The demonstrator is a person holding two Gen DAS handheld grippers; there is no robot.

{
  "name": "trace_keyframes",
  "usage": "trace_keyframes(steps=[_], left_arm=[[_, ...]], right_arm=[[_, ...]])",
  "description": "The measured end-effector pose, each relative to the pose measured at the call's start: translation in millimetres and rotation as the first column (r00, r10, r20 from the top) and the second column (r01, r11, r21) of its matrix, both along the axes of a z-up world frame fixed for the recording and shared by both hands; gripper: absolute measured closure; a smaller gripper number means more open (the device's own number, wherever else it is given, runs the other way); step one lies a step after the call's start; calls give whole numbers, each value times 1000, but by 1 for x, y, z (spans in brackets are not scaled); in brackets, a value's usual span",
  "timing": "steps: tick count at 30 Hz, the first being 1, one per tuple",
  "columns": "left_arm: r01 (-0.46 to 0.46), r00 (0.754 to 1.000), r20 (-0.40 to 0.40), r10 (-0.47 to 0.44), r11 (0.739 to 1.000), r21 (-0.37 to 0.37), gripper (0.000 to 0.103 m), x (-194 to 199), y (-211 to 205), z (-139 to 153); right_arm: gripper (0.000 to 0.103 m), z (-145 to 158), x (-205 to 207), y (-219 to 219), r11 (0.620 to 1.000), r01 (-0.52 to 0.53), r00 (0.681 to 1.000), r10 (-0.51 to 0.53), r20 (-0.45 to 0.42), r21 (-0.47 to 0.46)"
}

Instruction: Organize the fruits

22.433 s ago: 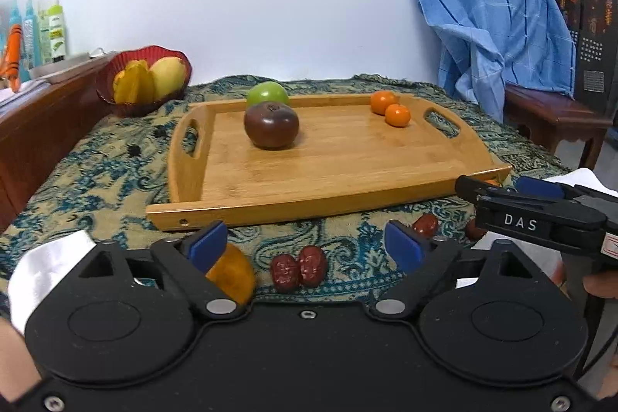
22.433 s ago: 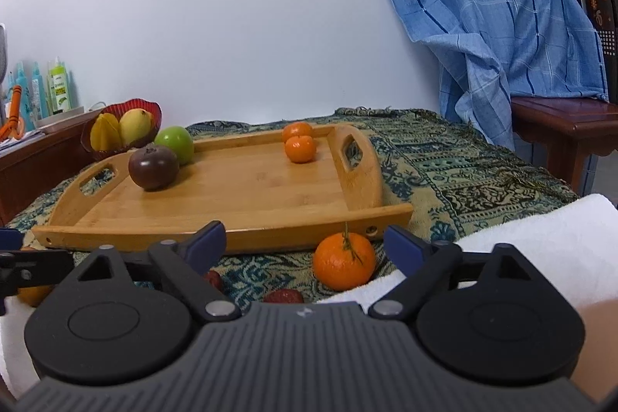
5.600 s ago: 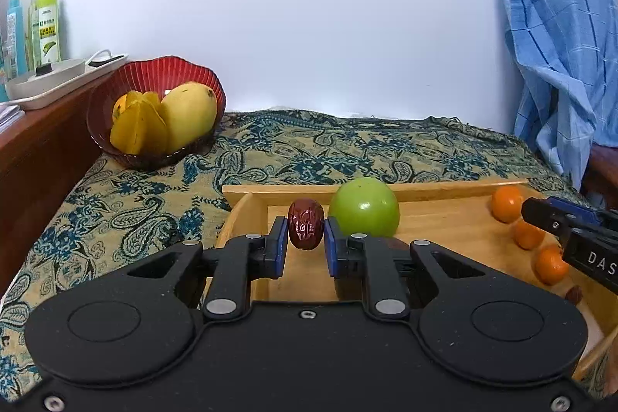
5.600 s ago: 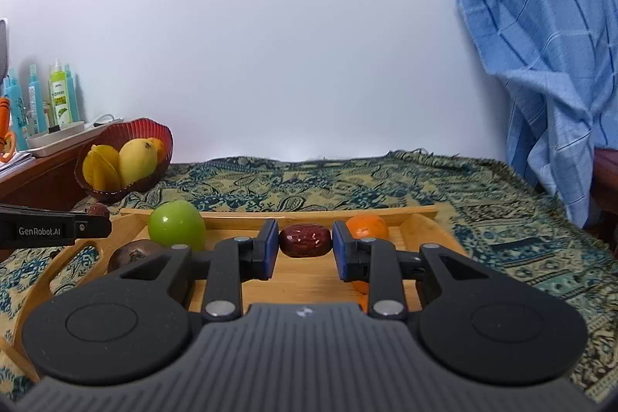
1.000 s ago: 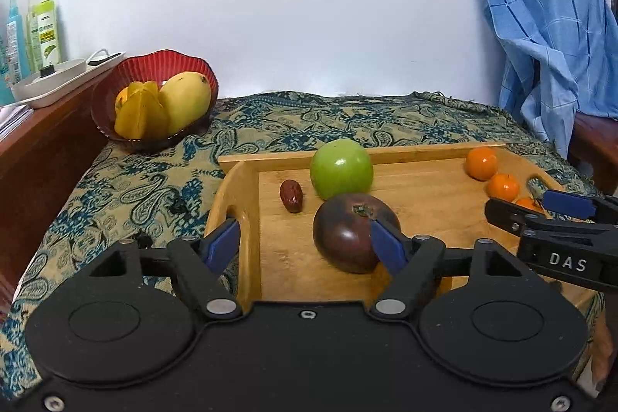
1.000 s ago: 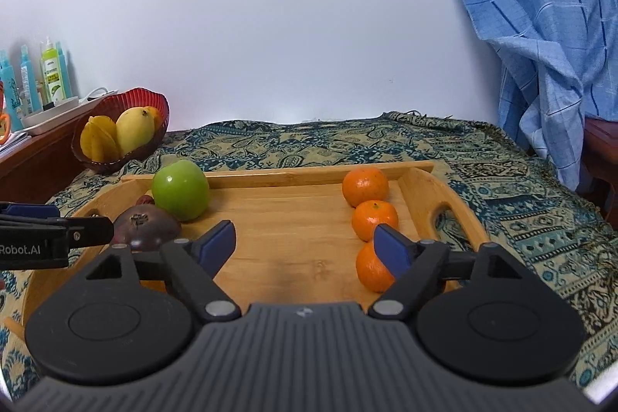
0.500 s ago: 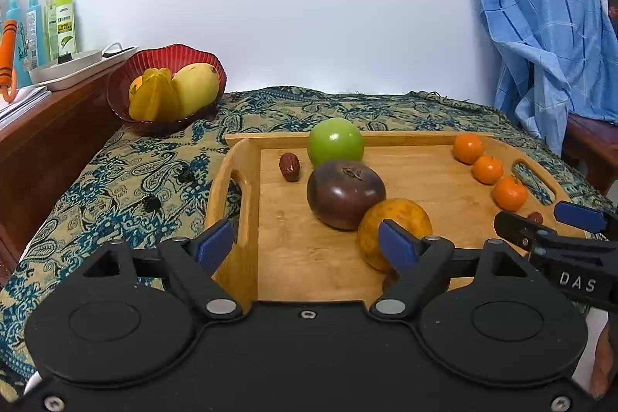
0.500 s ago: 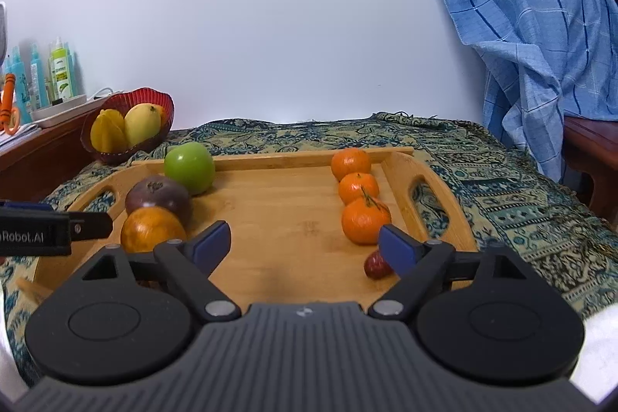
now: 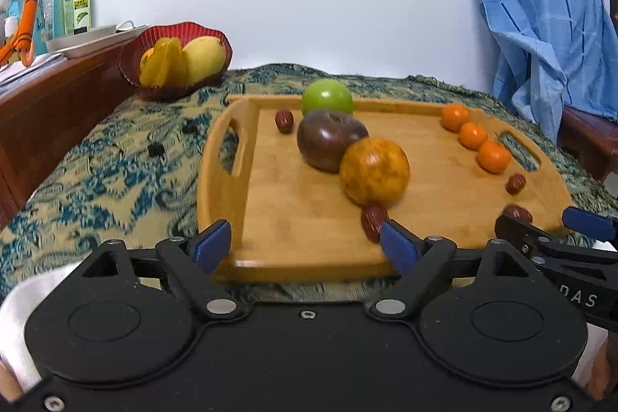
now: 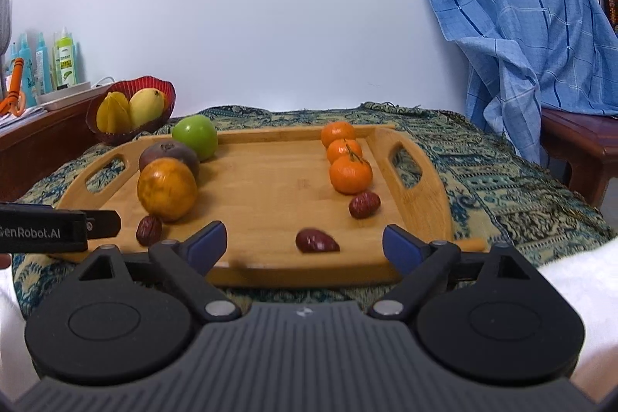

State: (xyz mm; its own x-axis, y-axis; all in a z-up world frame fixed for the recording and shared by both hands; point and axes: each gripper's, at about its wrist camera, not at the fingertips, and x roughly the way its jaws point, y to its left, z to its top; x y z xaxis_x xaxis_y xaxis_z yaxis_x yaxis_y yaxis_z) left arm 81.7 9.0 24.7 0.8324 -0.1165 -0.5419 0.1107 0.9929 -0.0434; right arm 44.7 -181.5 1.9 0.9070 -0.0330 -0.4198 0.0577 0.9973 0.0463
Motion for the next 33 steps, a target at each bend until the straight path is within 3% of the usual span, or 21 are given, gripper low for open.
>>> trace_keyframes(steps=[3, 7, 18, 33], left_arm=[[2, 1000, 13, -3, 999, 40, 18, -9, -5, -3], [6, 1000, 7, -6, 1000, 26, 17, -16, -5, -5], [8, 997, -76, -5, 999, 34, 17, -15, -4, -18], [-21, 991, -134, 29, 998, 62, 6, -3, -2, -27]], right_arm=[[7, -3, -6, 4, 1000, -1, 1000, 1, -5, -18], [7, -5, -13, 6, 1000, 4, 1000, -4, -14, -28], [3, -18, -16, 9, 999, 19, 996, -23, -84, -46], [0, -29, -5, 14, 997, 22, 989, -33, -144, -76]])
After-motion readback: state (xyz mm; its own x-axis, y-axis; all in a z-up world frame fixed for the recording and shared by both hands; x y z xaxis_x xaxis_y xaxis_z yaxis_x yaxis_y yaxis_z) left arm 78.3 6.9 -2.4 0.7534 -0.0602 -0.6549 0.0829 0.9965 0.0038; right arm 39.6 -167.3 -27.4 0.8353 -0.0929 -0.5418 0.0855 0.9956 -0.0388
